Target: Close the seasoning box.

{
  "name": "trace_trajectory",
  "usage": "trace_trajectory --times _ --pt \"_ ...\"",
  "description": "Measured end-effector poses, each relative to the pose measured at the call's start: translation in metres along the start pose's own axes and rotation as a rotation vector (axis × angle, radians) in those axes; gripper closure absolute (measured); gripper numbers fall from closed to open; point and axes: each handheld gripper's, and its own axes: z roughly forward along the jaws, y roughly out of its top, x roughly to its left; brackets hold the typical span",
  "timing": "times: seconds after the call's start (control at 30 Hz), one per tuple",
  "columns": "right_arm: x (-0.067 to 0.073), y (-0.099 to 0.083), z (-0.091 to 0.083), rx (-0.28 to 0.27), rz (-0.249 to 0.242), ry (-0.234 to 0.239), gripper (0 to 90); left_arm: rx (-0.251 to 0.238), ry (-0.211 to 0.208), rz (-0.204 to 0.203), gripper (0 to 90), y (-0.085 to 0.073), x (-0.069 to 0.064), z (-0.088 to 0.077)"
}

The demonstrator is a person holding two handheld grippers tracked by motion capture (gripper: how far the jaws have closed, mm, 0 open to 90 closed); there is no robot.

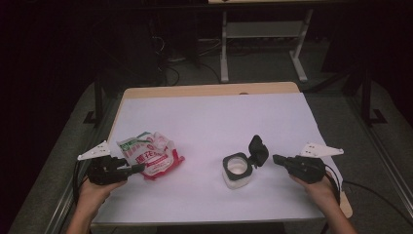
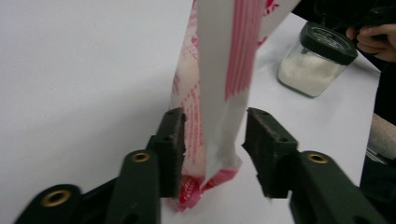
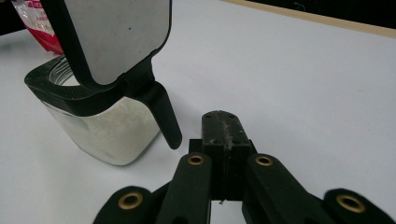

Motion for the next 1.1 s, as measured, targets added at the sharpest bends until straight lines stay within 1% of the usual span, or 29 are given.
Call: trace_trajectory --times 0.13,0.23,0.3,0.33,0.37,0.4,0.43,0.5,0.57,0.6,0.63,0.73,0.77,0.83,0.87,0.93,1.0,1.03,1.1 --pt "0.0 0.0 0.0 0.001 0.003 0.001 90.0 0.022 0.001 0.024 44.3 -0.004 -0.002 -0.002" --pt "0.001 0.0 0.001 0.006 0.004 0.001 90.0 0.039 0.001 0.034 37.0 -0.006 -0.004 -0.004" --pt "0.001 0.0 0.001 0.005 0.0 0.001 90.0 0.048 0.008 0.046 34.9 -0.008 -0.004 -0.005" --pt "0.001 0.001 0.001 0.005 0.002 0.002 90.0 0.043 0.009 0.042 33.5 -0.01 -0.005 -0.006" --pt "0.0 0.001 0.001 0.004 0.002 0.002 90.0 0.048 0.013 0.053 31.1 -0.011 -0.004 -0.006" --pt "0.0 0.001 0.001 0.004 0.001 0.003 90.0 0.046 0.017 0.051 29.3 -0.013 -0.005 -0.006" --pt "0.0 0.001 0.001 0.003 0.001 0.004 90.0 0.051 0.025 0.059 27.4 -0.015 -0.005 -0.006" --pt "0.0 0.002 0.0 0.008 0.004 0.005 90.0 0.059 0.057 0.068 22.1 -0.019 -0.005 -0.006" --pt "-0.001 0.002 0.0 0.011 0.006 0.008 89.9 0.065 0.088 0.061 17.7 -0.023 -0.005 -0.005" --pt "-0.001 0.002 0.0 0.012 0.004 0.009 89.9 0.07 0.099 0.068 16.1 -0.025 -0.005 -0.005" --pt "-0.001 0.003 0.0 0.014 0.006 0.01 89.9 0.066 0.111 0.066 14.8 -0.027 -0.005 -0.005" --pt "0.0 0.006 -0.001 0.008 0.014 0.016 89.9 0.069 0.13 0.046 13.8 -0.036 -0.004 -0.003" --pt "0.0 0.007 -0.002 0.001 0.021 0.016 89.9 0.074 0.132 0.051 13.7 -0.038 -0.003 -0.002" --pt "-0.002 0.009 -0.003 -0.006 0.031 0.03 90.0 0.085 0.148 0.052 13.8 -0.041 -0.004 -0.001" --pt "-0.002 0.011 -0.003 -0.01 0.028 0.034 89.9 0.088 0.153 0.055 13.8 -0.042 -0.004 -0.001" --pt "-0.003 0.013 -0.003 -0.012 0.036 0.048 89.9 0.094 0.153 0.052 13.8 -0.042 -0.004 0.001" --pt "-0.002 0.016 -0.003 -0.012 0.035 0.056 89.9 0.1 0.155 0.058 13.8 -0.043 -0.004 0.003" --pt "-0.003 0.018 -0.002 -0.014 0.042 0.07 89.9 0.107 0.159 0.06 13.8 -0.043 -0.004 0.005" --pt "-0.002 0.023 0.001 -0.015 0.047 0.092 89.9 0.113 0.152 0.063 13.8 -0.043 -0.003 0.006"
